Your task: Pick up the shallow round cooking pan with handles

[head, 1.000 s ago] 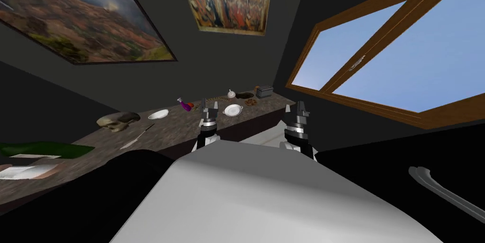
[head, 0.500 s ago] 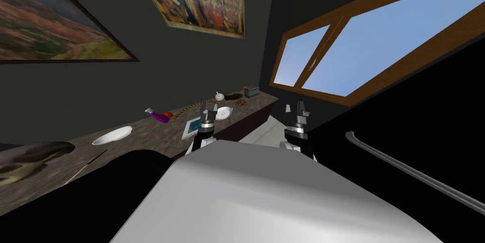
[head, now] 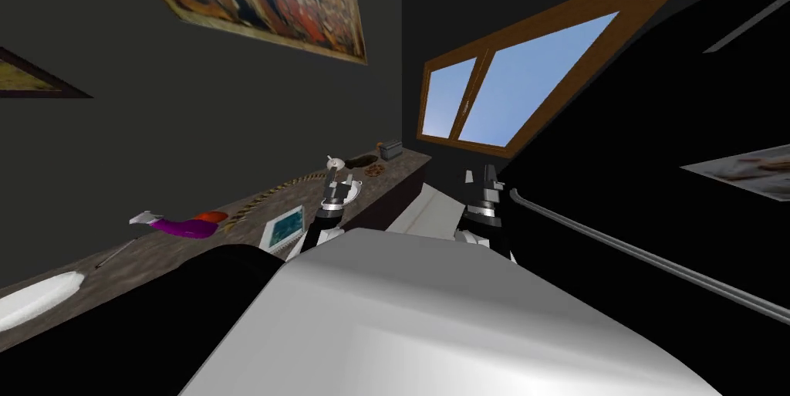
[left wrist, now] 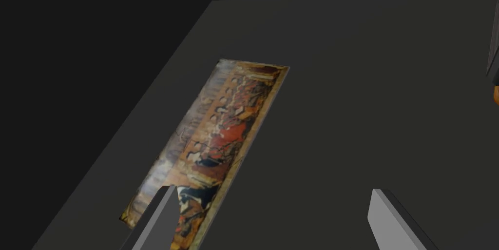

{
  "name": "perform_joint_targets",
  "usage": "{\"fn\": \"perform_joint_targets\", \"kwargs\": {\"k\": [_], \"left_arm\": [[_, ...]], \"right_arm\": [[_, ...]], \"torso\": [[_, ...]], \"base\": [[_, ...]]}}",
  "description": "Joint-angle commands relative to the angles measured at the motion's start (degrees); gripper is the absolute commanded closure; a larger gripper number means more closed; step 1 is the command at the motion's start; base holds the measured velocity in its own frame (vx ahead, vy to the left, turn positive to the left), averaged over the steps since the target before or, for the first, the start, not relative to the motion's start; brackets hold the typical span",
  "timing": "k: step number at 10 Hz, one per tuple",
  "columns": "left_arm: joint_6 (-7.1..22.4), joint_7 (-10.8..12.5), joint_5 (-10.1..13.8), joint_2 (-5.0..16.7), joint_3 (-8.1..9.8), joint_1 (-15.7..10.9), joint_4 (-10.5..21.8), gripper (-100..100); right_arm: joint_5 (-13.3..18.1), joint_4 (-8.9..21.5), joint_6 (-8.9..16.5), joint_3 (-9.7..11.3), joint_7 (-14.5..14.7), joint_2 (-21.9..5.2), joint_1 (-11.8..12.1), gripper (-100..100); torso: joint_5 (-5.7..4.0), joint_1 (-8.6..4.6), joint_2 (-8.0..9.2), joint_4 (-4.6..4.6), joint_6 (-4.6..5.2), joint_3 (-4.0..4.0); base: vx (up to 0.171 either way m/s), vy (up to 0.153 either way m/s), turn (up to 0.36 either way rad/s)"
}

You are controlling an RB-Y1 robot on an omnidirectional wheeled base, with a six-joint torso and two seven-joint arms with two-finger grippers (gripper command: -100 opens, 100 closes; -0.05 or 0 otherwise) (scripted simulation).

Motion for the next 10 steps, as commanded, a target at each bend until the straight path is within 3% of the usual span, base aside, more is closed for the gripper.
{"fn": "perform_joint_targets", "kwargs": {"k": [1, 2, 4, 5, 6, 8, 9, 10], "left_arm": [[0.0, 0.0, 0.0, 0.6, -0.07, 0.3, 0.2, -100], [1.0, 1.3, 1.3, 3.3, 1.54, 2.2, 0.9, -100], [1.0, 1.3, 1.3, 4.5, 1.54, 2.2, 0.9, -100], [2.0, 2.6, 2.7, 7.1, 3.30, 4.2, 1.9, -100], [2.0, 2.6, 2.7, 8.7, 3.30, 4.2, 1.9, -100], [2.0, 2.6, 2.7, 8.7, 3.30, 4.2, 1.9, -100], [3.1, 4.0, 4.1, 11.5, 5.17, 6.3, 2.9, -100], [3.1, 4.0, 4.1, 13.1, 5.17, 6.3, 2.9, -100]], "right_arm": [[0.0, 0.0, 0.0, 0.0, 0.0, 0.0, 0.0, 0], [0.0, 0.0, 0.0, 0.0, 0.0, 0.0, 0.0, 0], [0.0, 0.0, 0.0, 0.0, 0.0, 0.0, 0.0, 0], [0.0, 0.0, 0.0, 0.0, 0.0, 0.0, 0.0, 0], [0.0, 0.0, 0.0, 0.0, 0.0, 0.0, 0.0, 0], [0.0, 0.0, 0.0, 0.0, 0.0, 0.0, 0.0, 0], [0.0, 0.0, 0.0, 0.0, 0.0, 0.0, 0.0, 0], [0.0, 0.0, 0.0, 0.0, 0.0, 0.0, 0.0, 0]], "torso": [[0.00, 0.00, 0.00, 0.00, 0.00, 0.00], [0.01, 0.06, 0.02, 0.01, 0.01, 0.01], [0.00, -0.01, -0.06, -0.01, 0.00, -0.03], [0.01, 0.06, -0.02, 0.00, -0.01, -0.01], [0.00, -0.01, -0.04, -0.01, -0.02, -0.02], [0.02, 0.08, 0.00, 0.00, -0.03, 0.00], [0.03, 0.14, 0.08, 0.02, -0.07, 0.04], [0.01, 0.04, 0.02, 0.01, -0.04, 0.02]], "base": [[0.009, -0.024, -0.500], [0.029, -0.047, -0.419], [0.032, -0.039, -0.476], [0.037, -0.053, -0.528], [0.042, -0.044, -0.438], [0.010, -0.005, -0.360], [0.031, -0.038, -0.425], [0.048, -0.041, -0.443]]}}
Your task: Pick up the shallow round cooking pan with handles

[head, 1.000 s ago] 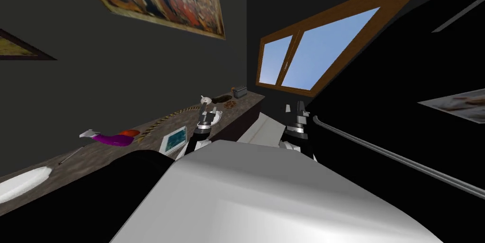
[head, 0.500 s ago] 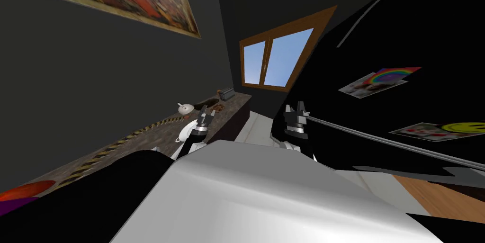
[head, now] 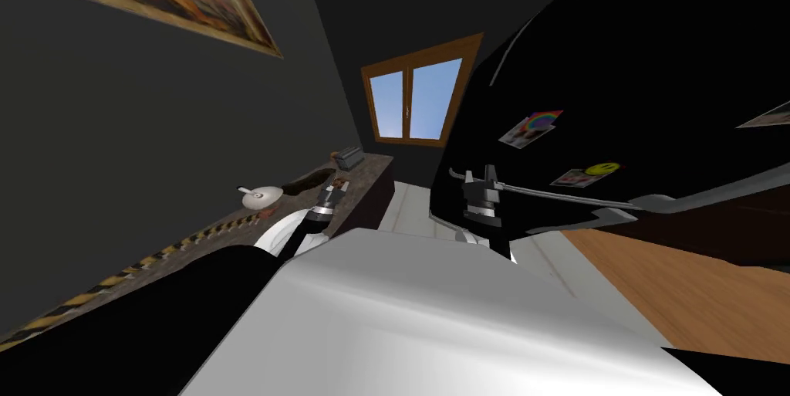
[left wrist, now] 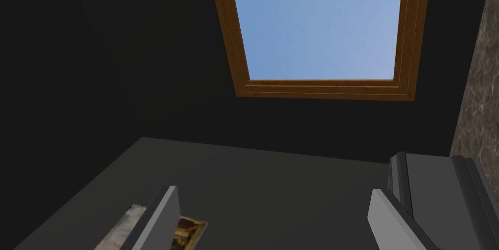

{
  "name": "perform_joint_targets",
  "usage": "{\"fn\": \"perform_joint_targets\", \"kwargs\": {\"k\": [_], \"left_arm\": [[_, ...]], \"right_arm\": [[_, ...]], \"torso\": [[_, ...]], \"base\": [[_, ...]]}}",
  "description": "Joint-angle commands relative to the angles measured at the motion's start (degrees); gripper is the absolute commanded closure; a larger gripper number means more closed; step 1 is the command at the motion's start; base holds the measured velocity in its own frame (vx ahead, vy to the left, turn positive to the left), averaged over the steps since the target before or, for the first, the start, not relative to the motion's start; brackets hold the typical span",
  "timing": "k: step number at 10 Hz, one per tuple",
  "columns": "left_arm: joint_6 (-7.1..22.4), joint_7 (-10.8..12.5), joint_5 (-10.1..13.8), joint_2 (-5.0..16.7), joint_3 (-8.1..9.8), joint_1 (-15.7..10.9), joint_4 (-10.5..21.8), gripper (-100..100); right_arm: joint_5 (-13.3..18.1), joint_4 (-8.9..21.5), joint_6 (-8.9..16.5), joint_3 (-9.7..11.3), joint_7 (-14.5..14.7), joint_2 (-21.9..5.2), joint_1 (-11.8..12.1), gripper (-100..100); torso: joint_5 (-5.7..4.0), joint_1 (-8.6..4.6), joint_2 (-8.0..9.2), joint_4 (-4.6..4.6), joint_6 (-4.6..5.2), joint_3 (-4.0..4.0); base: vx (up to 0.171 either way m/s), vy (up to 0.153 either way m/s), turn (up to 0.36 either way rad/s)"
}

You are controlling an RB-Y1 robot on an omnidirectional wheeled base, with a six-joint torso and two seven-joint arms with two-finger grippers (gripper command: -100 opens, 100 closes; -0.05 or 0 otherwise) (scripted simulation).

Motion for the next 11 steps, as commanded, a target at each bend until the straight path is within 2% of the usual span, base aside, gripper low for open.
{"fn": "perform_joint_targets", "kwargs": {"k": [1, 2, 3, 4, 6, 7, 8, 10, 11], "left_arm": [[-0.2, 0.3, 0.2, 1.2, 0.22, 0.3, 0.5, -100], [-0.2, 0.3, 0.2, 1.2, 0.22, 0.3, 0.5, -100], [0.9, 1.8, 1.7, 3.9, 2.21, 2.5, 1.8, -100], [0.9, 1.8, 1.7, 5.3, 2.21, 2.5, 1.8, -100], [0.9, 1.8, 1.7, 5.8, 2.21, 2.5, 1.8, -100], [2.2, 3.4, 3.2, 8.5, 4.29, 4.7, 3.1, -100], [2.2, 3.4, 3.2, 10.5, 4.29, 4.7, 3.1, -100], [2.2, 3.4, 3.2, 10.6, 4.29, 4.7, 3.1, -100], [3.4, 5.1, 4.8, 13.4, 6.46, 7.0, 4.7, -100]], "right_arm": [[0.0, 0.0, 0.0, 0.0, 0.0, 0.0, 0.0, 0], [0.0, 0.0, 0.0, 0.0, 0.0, 0.0, 0.0, 0], [0.0, 0.0, 0.0, 0.0, 0.0, 0.0, 0.0, 0], [0.0, 0.0, 0.0, 0.0, 0.0, 0.0, 0.0, 0], [0.0, 0.0, 0.0, 0.0, 0.0, 0.0, 0.0, 0], [0.0, 0.0, 0.0, 0.0, 0.0, 0.0, 0.0, 0], [0.0, 0.0, 0.0, 0.0, 0.0, 0.0, 0.0, 0], [0.0, 0.0, 0.0, 0.0, 0.0, 0.0, 0.0, 0], [0.0, 0.0, 0.0, 0.0, 0.0, 0.0, 0.0, 0]], "torso": [[0.00, 0.00, 0.00, 0.00, 0.00, 0.00], [0.01, 0.06, 0.04, 0.01, -0.01, 0.02], [0.02, 0.11, 0.11, 0.02, -0.02, 0.06], [0.02, 0.08, 0.03, 0.01, -0.02, 0.02], [0.01, 0.04, 0.02, 0.00, -0.03, 0.01], [0.02, 0.06, 0.11, 0.02, -0.06, 0.06], [0.01, 0.05, -0.01, 0.00, -0.04, 0.00], [0.01, 0.05, 0.04, 0.01, -0.05, 0.02], [0.02, 0.07, 0.13, 0.03, -0.06, 0.07]], "base": [[0.028, -0.013, -0.396], [0.008, 0.002, -0.361], [0.046, -0.016, -0.414], [0.058, -0.026, -0.482], [0.018, -0.011, -0.366], [0.056, -0.022, -0.346], [0.063, -0.021, -0.460], [0.013, 0.000, -0.402], [0.046, -0.005, -0.415]]}}
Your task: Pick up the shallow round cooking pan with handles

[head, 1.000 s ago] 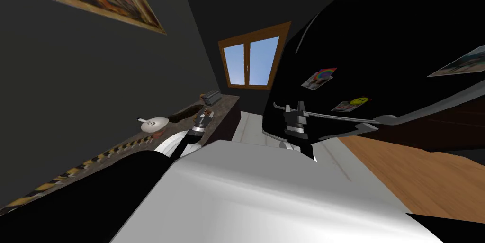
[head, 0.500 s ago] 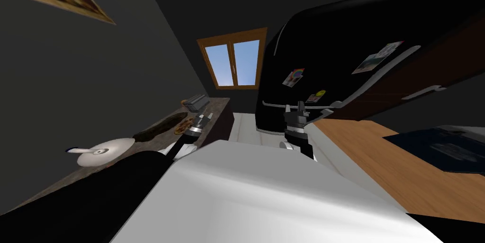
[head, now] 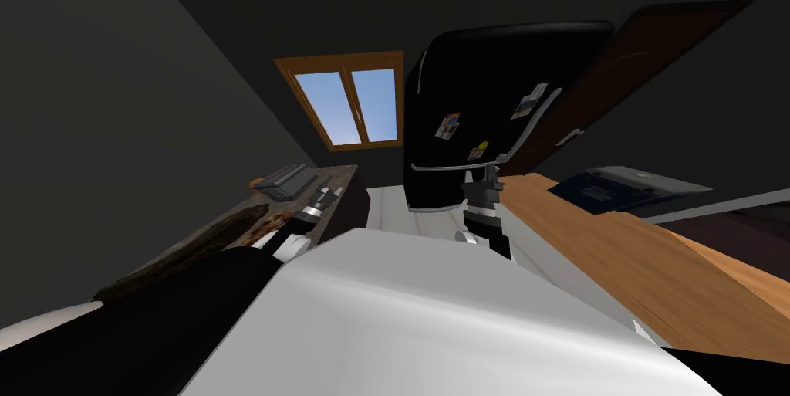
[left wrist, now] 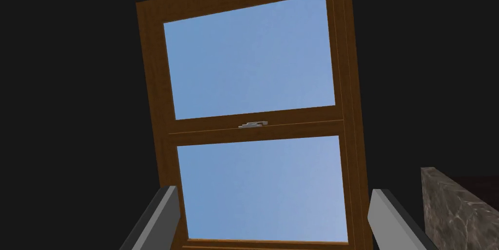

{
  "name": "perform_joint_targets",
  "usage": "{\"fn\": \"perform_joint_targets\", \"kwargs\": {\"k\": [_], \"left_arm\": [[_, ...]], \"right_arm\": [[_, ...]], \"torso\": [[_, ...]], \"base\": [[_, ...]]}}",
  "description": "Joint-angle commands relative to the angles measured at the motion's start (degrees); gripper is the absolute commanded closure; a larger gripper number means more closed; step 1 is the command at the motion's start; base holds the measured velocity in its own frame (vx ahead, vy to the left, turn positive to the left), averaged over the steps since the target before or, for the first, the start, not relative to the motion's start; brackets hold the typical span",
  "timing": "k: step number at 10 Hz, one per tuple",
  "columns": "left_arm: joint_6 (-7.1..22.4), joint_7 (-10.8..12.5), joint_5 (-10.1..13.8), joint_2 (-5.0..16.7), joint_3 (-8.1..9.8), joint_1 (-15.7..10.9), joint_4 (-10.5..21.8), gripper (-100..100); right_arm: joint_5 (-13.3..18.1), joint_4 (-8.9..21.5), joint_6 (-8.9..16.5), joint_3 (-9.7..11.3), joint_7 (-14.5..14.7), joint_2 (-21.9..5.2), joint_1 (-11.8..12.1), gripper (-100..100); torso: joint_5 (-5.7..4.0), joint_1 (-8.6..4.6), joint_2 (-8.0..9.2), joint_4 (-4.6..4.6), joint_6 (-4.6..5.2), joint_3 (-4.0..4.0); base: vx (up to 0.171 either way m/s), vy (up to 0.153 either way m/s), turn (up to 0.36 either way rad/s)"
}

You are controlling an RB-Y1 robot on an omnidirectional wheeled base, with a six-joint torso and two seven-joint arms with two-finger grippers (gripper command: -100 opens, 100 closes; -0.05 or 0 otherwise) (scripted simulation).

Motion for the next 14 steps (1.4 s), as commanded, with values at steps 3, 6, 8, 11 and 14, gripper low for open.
{"fn": "perform_joint_targets", "kwargs": {"k": [3, 6, 8, 11, 14], "left_arm": [[0.3, 0.9, 0.7, 3.4, 1.03, 1.5, 0.7, -100], [1.6, 2.6, 2.3, 8.6, 3.28, 3.9, 2.3, -100], [2.9, 4.4, 3.9, 11.3, 5.60, 6.2, 4.1, -100], [2.9, 4.4, 3.9, 14.0, 5.60, 6.2, 4.1, -100], [4.3, 6.2, 5.6, 19.5, 7.98, 8.6, 6.0, -100]], "right_arm": [[0.0, 0.0, 0.0, 0.0, 0.0, 0.0, 0.0, 0], [0.0, 0.0, 0.0, 0.0, 0.0, 0.0, 0.0, 0], [0.0, 0.0, 0.0, 0.0, 0.0, 0.0, 0.0, 0], [0.0, 0.0, 0.0, 0.0, 0.0, 0.0, 0.0, 0], [0.0, 0.0, 0.0, 0.0, 0.0, 0.0, 0.0, 0]], "torso": [[0.00, -0.02, -0.01, -0.01, 0.00, -0.02], [0.00, -0.01, -0.08, -0.02, -0.01, -0.05], [0.00, -0.04, 0.05, 0.00, -0.02, 0.02], [0.00, -0.01, -0.04, -0.01, -0.03, -0.03], [0.00, 0.01, -0.06, -0.02, -0.05, -0.04]], "base": [[0.033, -0.002, -0.400], [0.046, 0.004, -0.432], [0.023, 0.010, -0.491], [0.031, 0.014, -0.428], [0.036, 0.022, -0.417]]}}
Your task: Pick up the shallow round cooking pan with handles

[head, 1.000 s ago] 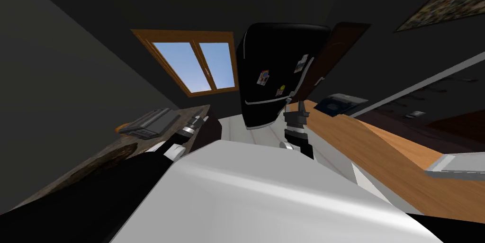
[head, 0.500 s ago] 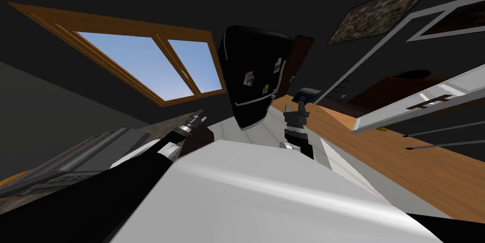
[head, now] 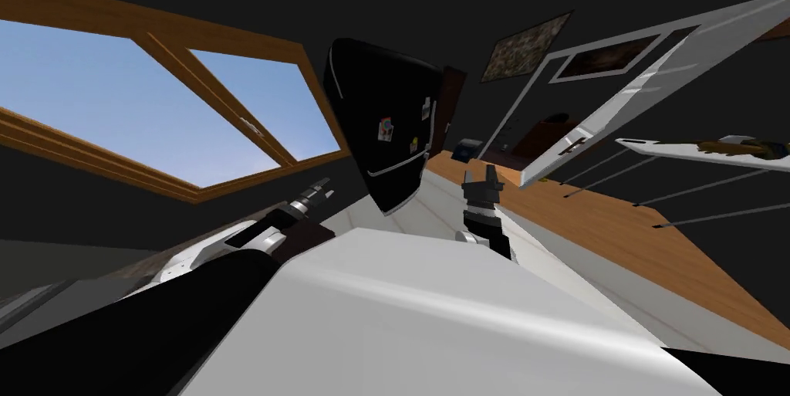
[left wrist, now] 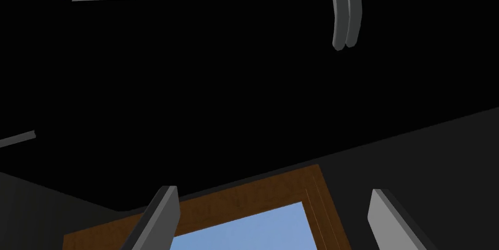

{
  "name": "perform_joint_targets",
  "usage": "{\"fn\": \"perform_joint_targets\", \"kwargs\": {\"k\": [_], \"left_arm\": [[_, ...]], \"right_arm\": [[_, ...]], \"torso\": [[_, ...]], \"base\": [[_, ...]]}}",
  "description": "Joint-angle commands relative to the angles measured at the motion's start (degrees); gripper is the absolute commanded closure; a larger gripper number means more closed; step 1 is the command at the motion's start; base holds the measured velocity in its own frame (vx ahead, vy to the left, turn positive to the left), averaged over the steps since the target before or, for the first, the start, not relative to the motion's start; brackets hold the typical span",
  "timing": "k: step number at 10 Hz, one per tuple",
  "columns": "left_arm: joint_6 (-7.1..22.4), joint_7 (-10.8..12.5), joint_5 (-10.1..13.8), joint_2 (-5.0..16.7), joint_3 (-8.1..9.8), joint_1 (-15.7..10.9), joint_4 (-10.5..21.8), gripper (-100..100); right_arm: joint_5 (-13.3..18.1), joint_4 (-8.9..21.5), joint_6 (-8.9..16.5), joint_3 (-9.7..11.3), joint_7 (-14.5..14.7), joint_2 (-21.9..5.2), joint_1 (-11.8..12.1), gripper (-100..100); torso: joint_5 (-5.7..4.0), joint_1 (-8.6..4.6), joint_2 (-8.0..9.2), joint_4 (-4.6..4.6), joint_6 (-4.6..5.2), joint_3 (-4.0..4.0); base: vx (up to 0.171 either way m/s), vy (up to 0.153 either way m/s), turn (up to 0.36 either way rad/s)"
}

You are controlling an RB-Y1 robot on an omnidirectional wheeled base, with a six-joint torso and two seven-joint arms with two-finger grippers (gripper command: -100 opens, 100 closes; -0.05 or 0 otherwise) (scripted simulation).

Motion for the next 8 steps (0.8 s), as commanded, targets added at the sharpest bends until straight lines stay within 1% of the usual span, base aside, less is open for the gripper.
{"fn": "perform_joint_targets", "kwargs": {"k": [1, 2, 4, 5, 6, 8], "left_arm": [[-0.2, 0.1, 0.0, 0.9, 0.12, 0.3, 0.1, -100], [1.1, 1.9, 1.7, 3.5, 2.54, 2.7, 2.1, -100], [1.1, 1.9, 1.7, 6.6, 2.54, 2.7, 2.1, -100], [1.1, 1.9, 1.7, 6.6, 2.54, 2.7, 2.1, -100], [2.5, 3.8, 3.4, 9.1, 4.98, 5.1, 4.1, -100], [2.5, 3.8, 3.4, 12.3, 4.98, 5.1, 4.1, -100]], "right_arm": [[0.0, 0.0, 0.0, 0.0, 0.0, 0.0, 0.0, 0], [0.0, 0.0, 0.0, 0.0, 0.0, 0.0, 0.0, 0], [0.0, 0.0, 0.0, 0.0, 0.0, 0.0, 0.0, 0], [0.0, 0.0, 0.0, 0.0, 0.0, 0.0, 0.0, 0], [0.0, 0.0, 0.0, 0.0, 0.0, 0.0, 0.0, 0], [0.0, 0.0, 0.0, 0.0, 0.0, 0.0, 0.0, 0]], "torso": [[0.00, 0.00, 0.00, 0.00, 0.00, 0.00], [-0.01, -0.06, 0.06, 0.02, -0.02, 0.04], [0.01, 0.06, -0.04, -0.01, -0.01, -0.02], [0.00, -0.01, -0.01, 0.00, -0.01, 0.00], [-0.02, -0.08, 0.06, 0.02, -0.03, 0.03], [0.00, 0.04, -0.03, 0.00, -0.02, -0.02]], "base": [[0.009, 0.004, -0.384], [0.035, 0.029, -0.392], [0.031, 0.031, -0.438], [0.002, 0.004, -0.418], [0.027, 0.029, -0.445], [0.022, 0.036, -0.469]]}}
